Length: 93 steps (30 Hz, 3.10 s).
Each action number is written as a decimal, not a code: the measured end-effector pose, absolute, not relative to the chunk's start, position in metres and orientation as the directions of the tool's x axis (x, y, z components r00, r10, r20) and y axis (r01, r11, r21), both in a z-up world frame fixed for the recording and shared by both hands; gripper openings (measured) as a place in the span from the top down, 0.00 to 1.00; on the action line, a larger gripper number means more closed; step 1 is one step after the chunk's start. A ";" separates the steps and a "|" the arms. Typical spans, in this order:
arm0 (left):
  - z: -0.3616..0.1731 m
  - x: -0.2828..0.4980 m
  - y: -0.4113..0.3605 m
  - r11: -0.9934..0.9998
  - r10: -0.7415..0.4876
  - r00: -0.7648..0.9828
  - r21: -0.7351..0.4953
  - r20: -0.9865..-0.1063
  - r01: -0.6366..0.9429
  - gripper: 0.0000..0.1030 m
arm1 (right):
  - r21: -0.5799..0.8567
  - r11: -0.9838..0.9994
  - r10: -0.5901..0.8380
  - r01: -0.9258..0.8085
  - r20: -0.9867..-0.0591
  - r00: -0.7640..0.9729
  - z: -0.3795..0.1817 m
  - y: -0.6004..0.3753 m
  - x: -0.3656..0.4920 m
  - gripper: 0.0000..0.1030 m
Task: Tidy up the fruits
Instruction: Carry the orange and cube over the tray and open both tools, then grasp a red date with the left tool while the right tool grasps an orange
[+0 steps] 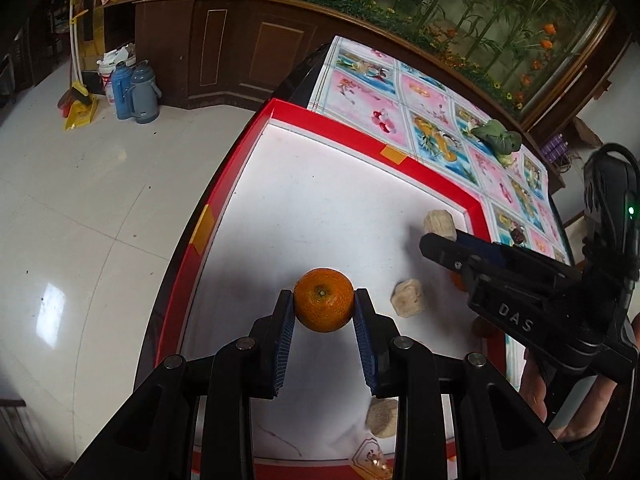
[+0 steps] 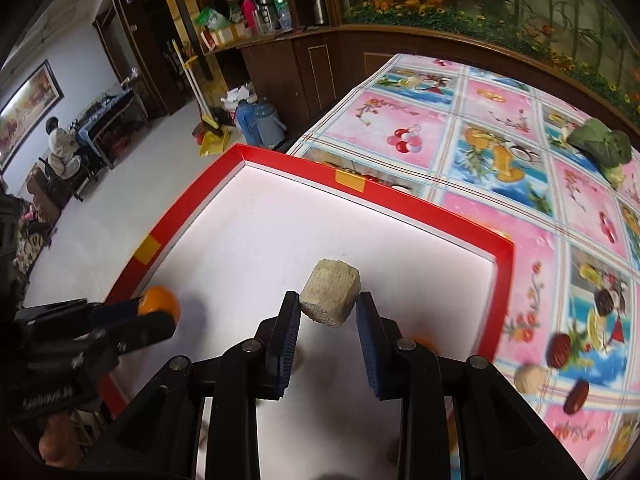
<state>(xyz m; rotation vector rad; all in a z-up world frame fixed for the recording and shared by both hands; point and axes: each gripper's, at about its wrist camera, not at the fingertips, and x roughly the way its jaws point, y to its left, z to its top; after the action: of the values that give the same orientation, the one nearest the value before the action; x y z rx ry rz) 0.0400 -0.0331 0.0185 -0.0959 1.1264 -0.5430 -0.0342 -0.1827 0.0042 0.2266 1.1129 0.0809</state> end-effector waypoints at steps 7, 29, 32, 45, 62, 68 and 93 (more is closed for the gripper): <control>0.007 0.051 -0.049 0.871 -0.437 0.306 -0.313 -0.845 0.379 0.71 | 0.187 0.981 0.149 0.053 -0.897 0.415 -0.010 -0.179 -0.025 0.72; 0.053 -0.035 -0.093 0.779 -0.530 0.366 -0.268 -0.765 0.567 0.30 | 0.246 0.933 0.072 0.264 -0.844 0.532 0.044 -0.258 -0.119 0.28; 0.053 -0.054 -0.111 0.729 -0.569 0.300 -0.300 -0.766 0.616 0.30 | 0.222 0.917 0.022 0.331 -0.857 0.514 0.039 -0.280 -0.148 0.28; 0.035 -0.068 -0.245 0.624 -0.536 0.161 -0.261 -0.829 0.736 0.33 | 0.208 0.815 -0.077 0.540 -0.886 0.458 0.013 -0.375 -0.271 0.28; -0.034 -0.043 -0.392 0.652 -0.313 0.260 -0.008 -0.914 0.758 0.77 | 0.284 0.758 -0.061 0.587 -0.865 0.498 0.003 -0.417 -0.310 0.28; -0.035 -0.048 -0.378 0.661 -0.339 0.220 -0.065 -0.915 0.747 0.85 | 0.254 0.762 -0.077 0.596 -0.878 0.473 -0.002 -0.431 -0.308 0.29; -0.032 -0.089 -0.328 0.584 -0.446 0.025 -0.270 -0.895 0.765 0.84 | -0.017 0.580 -0.323 0.815 -0.922 0.211 -0.021 -0.678 -0.312 0.44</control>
<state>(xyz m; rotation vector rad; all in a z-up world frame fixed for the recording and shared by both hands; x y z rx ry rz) -0.0889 -0.3283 -0.0323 0.3242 1.2219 -0.9620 -0.3117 -0.6776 -0.0211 0.5441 1.0878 -0.8468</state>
